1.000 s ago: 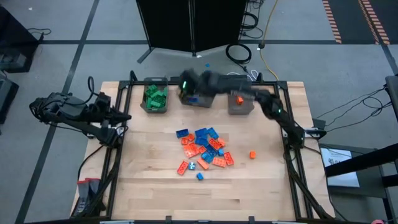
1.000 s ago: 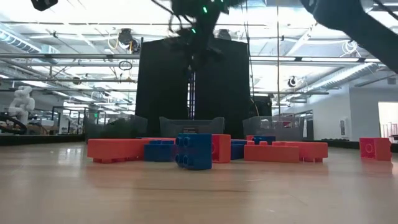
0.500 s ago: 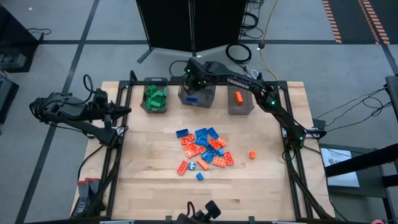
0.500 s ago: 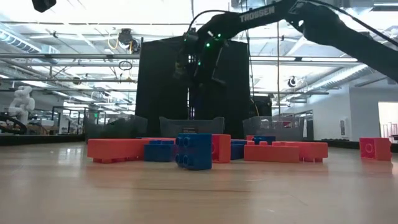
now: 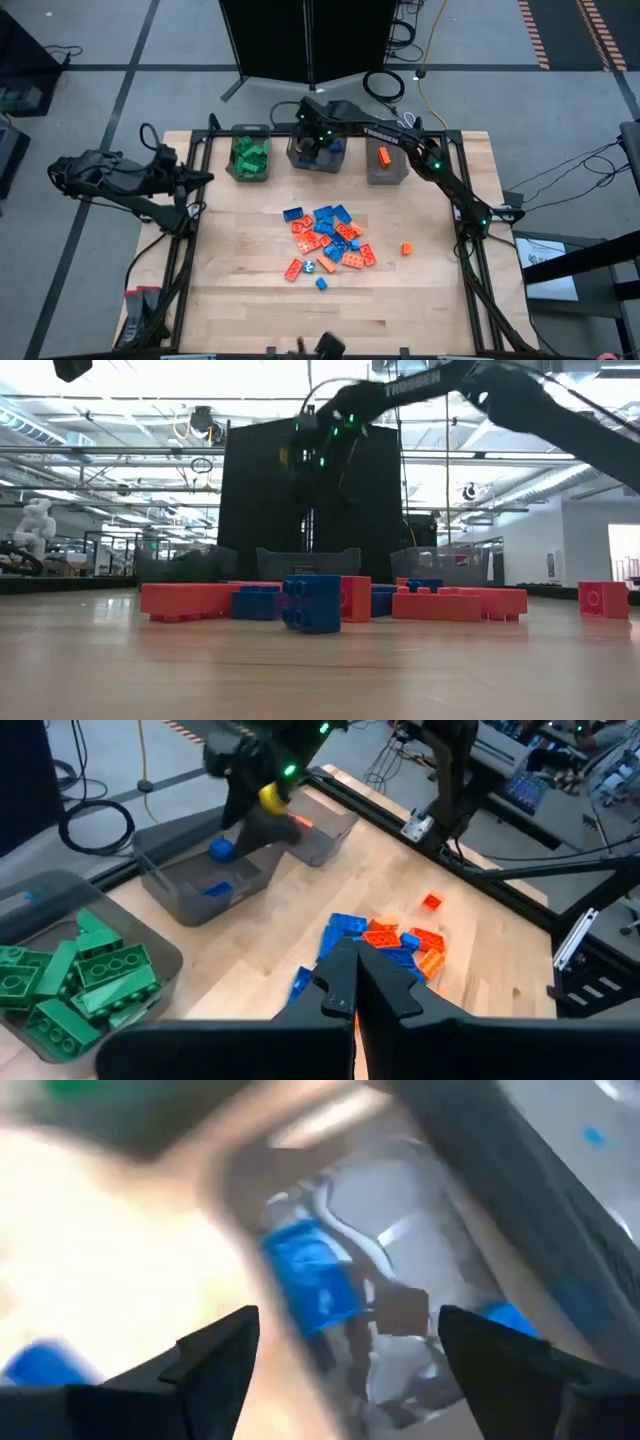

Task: Sort blocks
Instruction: Put the blue game piece into the middle black bin

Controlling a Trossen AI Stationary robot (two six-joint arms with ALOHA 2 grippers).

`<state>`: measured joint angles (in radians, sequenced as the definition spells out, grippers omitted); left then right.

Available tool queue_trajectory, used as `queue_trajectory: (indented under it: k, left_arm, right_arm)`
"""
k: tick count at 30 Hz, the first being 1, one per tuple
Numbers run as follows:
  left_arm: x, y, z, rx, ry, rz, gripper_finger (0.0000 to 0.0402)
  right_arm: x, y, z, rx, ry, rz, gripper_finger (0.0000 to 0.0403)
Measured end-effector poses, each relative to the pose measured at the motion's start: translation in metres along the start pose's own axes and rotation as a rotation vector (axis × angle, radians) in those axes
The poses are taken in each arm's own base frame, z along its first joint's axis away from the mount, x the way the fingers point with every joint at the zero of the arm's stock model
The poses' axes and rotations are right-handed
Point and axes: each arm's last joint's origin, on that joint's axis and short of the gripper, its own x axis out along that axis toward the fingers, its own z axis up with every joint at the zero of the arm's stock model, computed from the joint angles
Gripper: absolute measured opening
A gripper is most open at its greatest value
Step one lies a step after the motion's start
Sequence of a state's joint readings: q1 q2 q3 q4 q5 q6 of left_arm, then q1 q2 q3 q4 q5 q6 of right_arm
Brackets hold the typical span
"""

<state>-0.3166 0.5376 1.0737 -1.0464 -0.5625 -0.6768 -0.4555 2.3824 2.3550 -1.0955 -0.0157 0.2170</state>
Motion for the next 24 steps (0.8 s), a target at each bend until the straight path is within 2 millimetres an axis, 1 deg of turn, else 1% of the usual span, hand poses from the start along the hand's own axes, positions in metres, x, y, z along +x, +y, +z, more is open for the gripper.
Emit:
queue_trajectory:
  k: [2, 4, 6, 9, 11, 13, 15, 17, 20, 24]
  left_arm:
    - [0.001, -0.001, 0.0, 0.003, 0.004, 0.002, 0.0]
    - [0.002, -0.001, 0.0, 0.006, 0.007, 0.004, 0.0]
    - [0.002, -0.001, 0.0, 0.007, 0.008, 0.005, 0.0]
    - [0.002, -0.001, 0.0, 0.008, 0.008, 0.005, 0.0]
    - [0.002, -0.001, 0.0, 0.008, 0.008, 0.005, 0.0]
    - [0.002, -0.001, 0.0, 0.009, 0.01, 0.005, 0.0]
    - [0.002, -0.001, -0.001, 0.011, 0.013, 0.005, 0.0]
    - [0.002, -0.001, -0.001, 0.014, 0.018, 0.007, 0.0]
    - [0.002, -0.001, -0.001, 0.013, 0.02, 0.004, 0.0]
    - [0.002, -0.001, -0.001, 0.012, 0.019, 0.004, 0.0]
  right_arm:
    - [-0.021, 0.02, -0.002, -0.118, -0.019, 0.115, 0.0306]
    - [-0.04, 0.052, -0.009, -0.258, -0.045, 0.225, 0.0302]
    - [-0.05, 0.087, -0.019, -0.405, -0.074, 0.277, 0.0297]
    - [-0.051, 0.134, -0.036, -0.583, -0.119, 0.304, 0.0293]
    - [-0.041, 0.162, -0.044, -0.655, -0.176, 0.276, 0.0293]
    - [-0.029, 0.181, -0.051, -0.704, -0.209, 0.257, 0.0293]
    - [-0.012, 0.194, -0.057, -0.724, -0.217, 0.258, 0.0293]
    - [0.005, 0.198, -0.061, -0.729, -0.198, 0.255, 0.0293]
    - [0.026, 0.196, -0.065, -0.733, -0.154, 0.241, 0.0293]
    - [0.048, 0.187, -0.068, -0.727, -0.081, 0.217, 0.0293]
